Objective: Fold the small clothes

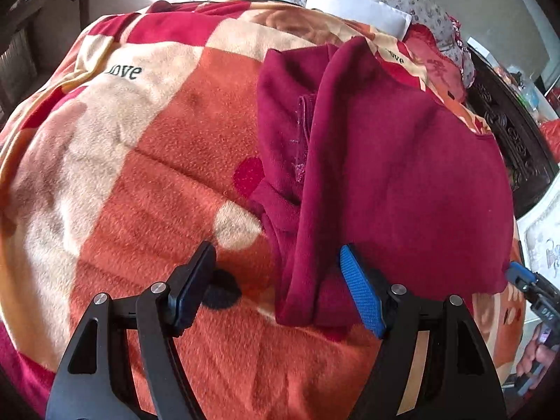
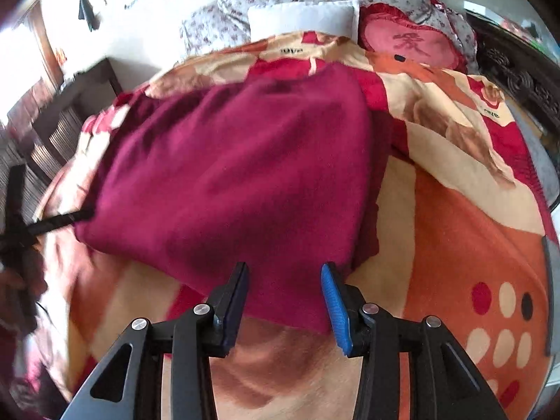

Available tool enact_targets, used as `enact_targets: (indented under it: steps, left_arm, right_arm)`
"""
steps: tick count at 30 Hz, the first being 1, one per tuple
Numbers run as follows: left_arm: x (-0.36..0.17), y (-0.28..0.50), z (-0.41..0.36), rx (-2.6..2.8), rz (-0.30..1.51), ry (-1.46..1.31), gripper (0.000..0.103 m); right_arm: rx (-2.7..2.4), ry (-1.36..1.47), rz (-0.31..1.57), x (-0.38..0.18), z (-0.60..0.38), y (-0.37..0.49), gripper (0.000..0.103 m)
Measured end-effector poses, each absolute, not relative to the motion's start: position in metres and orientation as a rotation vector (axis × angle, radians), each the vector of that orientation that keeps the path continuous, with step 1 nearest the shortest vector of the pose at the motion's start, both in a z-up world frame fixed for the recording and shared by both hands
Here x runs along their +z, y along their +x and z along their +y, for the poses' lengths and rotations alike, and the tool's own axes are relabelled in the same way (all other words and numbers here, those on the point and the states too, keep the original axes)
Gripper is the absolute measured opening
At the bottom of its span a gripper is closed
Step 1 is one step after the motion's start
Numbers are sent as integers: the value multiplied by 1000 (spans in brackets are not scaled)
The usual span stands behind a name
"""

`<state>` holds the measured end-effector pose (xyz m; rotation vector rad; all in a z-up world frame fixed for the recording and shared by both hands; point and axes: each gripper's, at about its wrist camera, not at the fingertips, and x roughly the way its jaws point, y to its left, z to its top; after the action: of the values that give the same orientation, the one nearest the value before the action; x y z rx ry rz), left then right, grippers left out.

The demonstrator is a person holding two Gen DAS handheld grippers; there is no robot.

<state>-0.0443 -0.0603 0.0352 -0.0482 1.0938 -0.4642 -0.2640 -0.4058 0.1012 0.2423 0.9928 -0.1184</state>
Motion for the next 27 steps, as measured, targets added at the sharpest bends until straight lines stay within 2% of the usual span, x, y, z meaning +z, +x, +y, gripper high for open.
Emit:
enact_targets:
  steps: [7,15,22,27]
  left_arm:
    - [36,-48,-57,-442,1098,-43,74]
    - [36,-52,-66,-439,1087,0,74]
    - [33,-51,-68,-436,1098,2,74]
    - [31,-50,-71,-438,1095,13,74]
  right_arm:
    - [-36,296,924,118,-375,-246,41]
    - [-4,302,940,104,-339,-216,41]
    - [-22,293,1057,67,-330,-204,43]
    - [-5,339,1047,80,-335,-207,43]
